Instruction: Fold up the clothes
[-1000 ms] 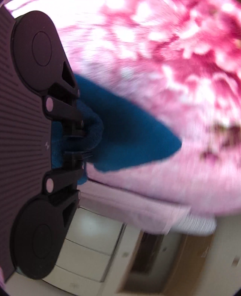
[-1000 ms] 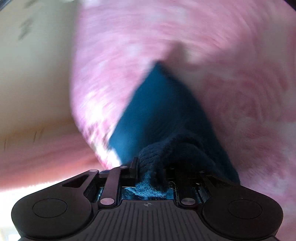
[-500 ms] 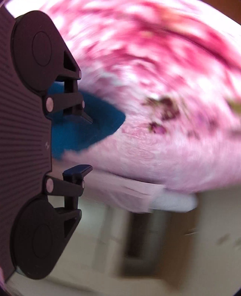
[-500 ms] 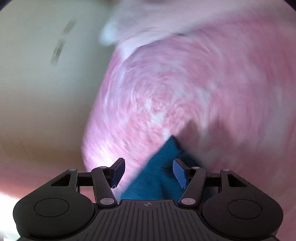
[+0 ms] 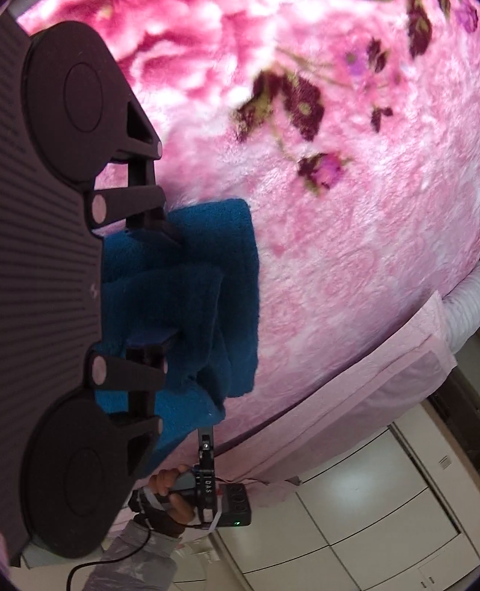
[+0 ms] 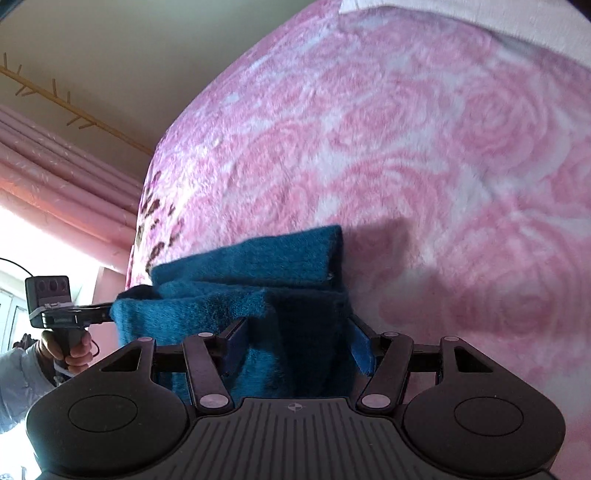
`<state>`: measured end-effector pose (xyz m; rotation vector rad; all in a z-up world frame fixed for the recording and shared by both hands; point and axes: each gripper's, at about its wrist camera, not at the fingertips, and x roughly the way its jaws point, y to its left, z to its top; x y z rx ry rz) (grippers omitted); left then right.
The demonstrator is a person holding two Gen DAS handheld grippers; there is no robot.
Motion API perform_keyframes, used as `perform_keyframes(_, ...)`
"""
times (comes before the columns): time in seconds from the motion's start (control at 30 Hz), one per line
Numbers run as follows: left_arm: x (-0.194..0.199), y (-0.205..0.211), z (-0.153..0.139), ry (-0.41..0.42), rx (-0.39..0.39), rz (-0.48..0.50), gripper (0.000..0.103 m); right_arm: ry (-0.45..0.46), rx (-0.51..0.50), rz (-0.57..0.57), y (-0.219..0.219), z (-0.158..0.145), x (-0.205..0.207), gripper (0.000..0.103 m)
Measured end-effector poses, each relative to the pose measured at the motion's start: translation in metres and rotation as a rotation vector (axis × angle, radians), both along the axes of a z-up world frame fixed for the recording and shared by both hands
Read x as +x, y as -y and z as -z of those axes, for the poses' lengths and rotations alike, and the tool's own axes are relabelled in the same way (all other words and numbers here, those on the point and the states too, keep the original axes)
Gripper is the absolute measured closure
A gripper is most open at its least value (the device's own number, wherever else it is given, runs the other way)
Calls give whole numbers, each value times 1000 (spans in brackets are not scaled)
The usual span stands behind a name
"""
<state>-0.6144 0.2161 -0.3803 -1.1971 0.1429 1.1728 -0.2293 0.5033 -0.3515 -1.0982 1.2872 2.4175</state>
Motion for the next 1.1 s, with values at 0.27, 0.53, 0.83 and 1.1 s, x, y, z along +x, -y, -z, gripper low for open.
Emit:
perform_keyframes(0.27, 4, 5, -1, -11, 22, 15, 79, -42, 118, -51, 12, -15, -1, 43)
perform_keyframes(0.53, 1, 2, 9, 90, 27, 44, 85, -44, 109, -103, 14, -19, -2, 43)
perform_keyframes(0.83, -6, 35, -30, 56, 169, -90, 97, -82, 236, -53, 23, -39, 6, 98)
perform_keyframes(1.1, -17, 14, -14, 15, 88, -197, 97, 8, 331, -27, 12, -40, -40, 99)
